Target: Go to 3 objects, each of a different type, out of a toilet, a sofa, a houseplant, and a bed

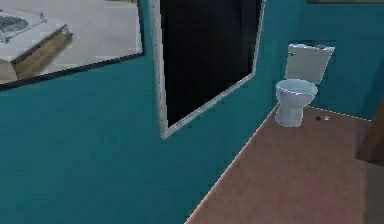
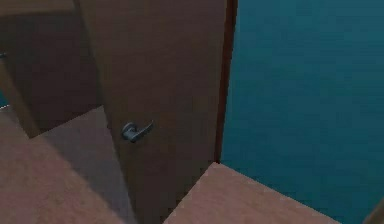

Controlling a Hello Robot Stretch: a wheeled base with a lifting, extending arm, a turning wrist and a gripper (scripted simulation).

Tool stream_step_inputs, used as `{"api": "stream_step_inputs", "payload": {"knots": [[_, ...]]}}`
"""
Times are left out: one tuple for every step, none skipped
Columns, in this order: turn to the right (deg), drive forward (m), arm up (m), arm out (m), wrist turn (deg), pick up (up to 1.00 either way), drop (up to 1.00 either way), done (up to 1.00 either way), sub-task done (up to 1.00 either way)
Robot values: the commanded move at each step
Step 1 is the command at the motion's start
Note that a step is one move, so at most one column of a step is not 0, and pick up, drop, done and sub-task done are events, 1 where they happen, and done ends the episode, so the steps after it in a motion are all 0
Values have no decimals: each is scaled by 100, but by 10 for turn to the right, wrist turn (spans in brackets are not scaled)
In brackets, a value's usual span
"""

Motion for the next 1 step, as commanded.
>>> {"api": "stream_step_inputs", "payload": {"knots": [[30,0,0,0,0,0,0,0,0]]}}
